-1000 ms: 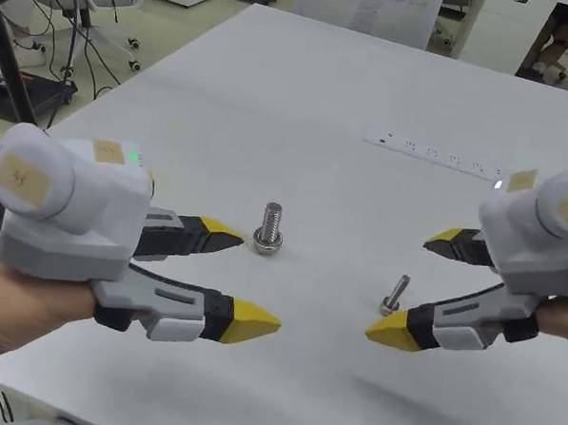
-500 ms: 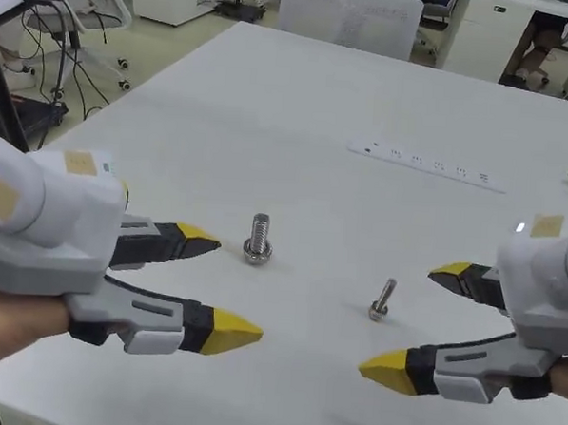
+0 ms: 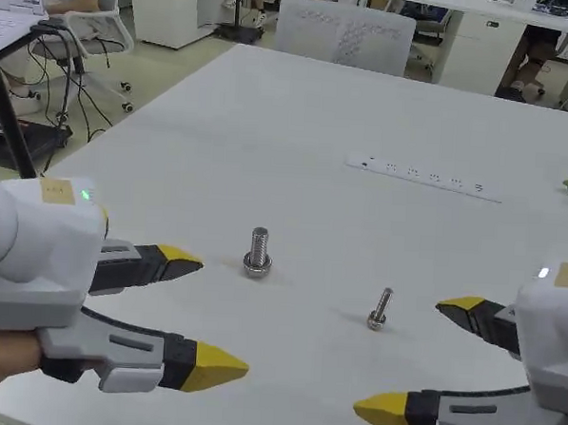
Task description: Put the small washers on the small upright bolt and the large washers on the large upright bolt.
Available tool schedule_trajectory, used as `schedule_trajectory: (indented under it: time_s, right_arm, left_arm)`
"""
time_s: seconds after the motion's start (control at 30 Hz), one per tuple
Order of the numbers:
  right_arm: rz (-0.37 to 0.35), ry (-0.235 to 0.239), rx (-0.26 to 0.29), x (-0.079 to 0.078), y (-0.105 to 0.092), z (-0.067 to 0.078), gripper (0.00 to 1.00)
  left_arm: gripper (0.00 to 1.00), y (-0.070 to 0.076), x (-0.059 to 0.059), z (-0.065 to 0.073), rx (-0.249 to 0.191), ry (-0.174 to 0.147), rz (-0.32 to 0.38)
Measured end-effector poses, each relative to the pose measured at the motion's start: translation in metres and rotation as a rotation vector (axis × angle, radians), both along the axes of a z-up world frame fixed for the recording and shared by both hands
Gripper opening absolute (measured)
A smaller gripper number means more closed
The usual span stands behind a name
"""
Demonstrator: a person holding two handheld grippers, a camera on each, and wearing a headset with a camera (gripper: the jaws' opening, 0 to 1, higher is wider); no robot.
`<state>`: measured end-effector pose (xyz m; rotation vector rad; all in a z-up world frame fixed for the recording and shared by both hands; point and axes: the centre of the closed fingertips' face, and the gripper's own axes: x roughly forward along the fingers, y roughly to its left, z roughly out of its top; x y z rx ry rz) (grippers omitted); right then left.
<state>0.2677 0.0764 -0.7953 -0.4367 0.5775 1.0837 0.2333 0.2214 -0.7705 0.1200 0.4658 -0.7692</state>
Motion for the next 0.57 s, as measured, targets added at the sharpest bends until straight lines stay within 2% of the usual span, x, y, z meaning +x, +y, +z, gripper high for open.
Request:
schedule_trajectory:
  time_s: [0.17,0.43,0.57]
  right_arm:
    - [-0.009,0.008,0.007,-0.010,-0.006,-0.004,0.87]
    - [-0.026,0.004,0.022,-0.012,-0.007,-0.003,0.87]
    - [-0.019,-0.004,0.020,-0.013,-0.006,-0.003,0.87]
  left_arm:
    - [0.72,0.002,-0.004,0.001,-0.006,0.002,0.019]
    - [0.72,0.001,-0.013,-0.001,-0.012,0.010,0.038]
    - [0.72,0.002,-0.012,0.001,-0.023,0.007,0.052]
